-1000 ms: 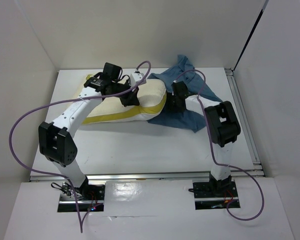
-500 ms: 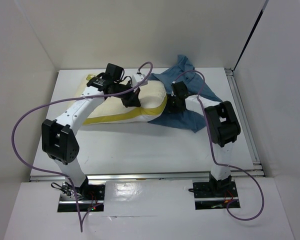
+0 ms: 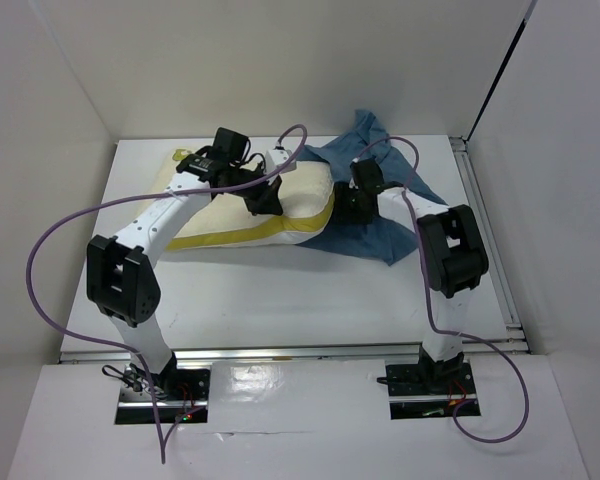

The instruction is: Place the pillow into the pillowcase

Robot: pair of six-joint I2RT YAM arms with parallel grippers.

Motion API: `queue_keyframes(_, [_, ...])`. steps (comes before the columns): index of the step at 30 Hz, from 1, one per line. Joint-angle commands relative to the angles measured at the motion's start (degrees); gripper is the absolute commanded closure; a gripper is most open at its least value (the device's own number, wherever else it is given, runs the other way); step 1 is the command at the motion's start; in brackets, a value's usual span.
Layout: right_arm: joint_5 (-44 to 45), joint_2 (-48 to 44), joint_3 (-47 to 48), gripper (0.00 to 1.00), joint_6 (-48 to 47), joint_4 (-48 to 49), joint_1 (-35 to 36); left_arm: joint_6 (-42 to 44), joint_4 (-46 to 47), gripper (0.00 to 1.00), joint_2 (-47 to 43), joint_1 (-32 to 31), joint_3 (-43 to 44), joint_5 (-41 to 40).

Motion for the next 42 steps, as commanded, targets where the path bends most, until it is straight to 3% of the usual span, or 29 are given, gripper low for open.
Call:
queue_keyframes(1, [1.8,0.9,3.5,0.35,0.9,-0.1,0.0,1.6,2.4,1.00,-0.9,0.8,2.9,2.9])
queue_keyframes(11, [1.8,5.3,6.9,0.38,1.9,-0.1,0.0,1.6,2.4,1.00,-0.9,1.3,2.9,3.4])
queue_keyframes(19, [1.2,9.3,9.2,0.58,1.9,-0.1,0.0,1.6,2.4,1.00,0.3,1.3,3.5,3.4])
queue_keyframes(24, [0.7,10.4,9.2,0.63,1.9,-0.1,0.0,1.6,1.9,1.00,0.8,1.8,4.0,3.4])
queue_keyframes(26, [0.7,10.4,9.2,0.70,1.9,-0.1,0.0,1.6,1.9,1.00,0.8,1.8,4.0,3.4])
queue_keyframes(30, [0.7,10.4,9.2,0.94,1.4,-0.1,0.0,1.6,1.4,1.00,0.8,1.8,4.0,3.4])
queue_keyframes(32, [0.7,10.4,9.2,0.99,1.4,-0.6,0.0,1.6,1.4,1.00,0.8,1.8,4.5,3.4])
queue_keyframes(42, [-4.0,2.1,9.9,1.00,-1.6,-7.6,0.0,0.6,2.5,1.00,1.8,1.8,4.5,4.5])
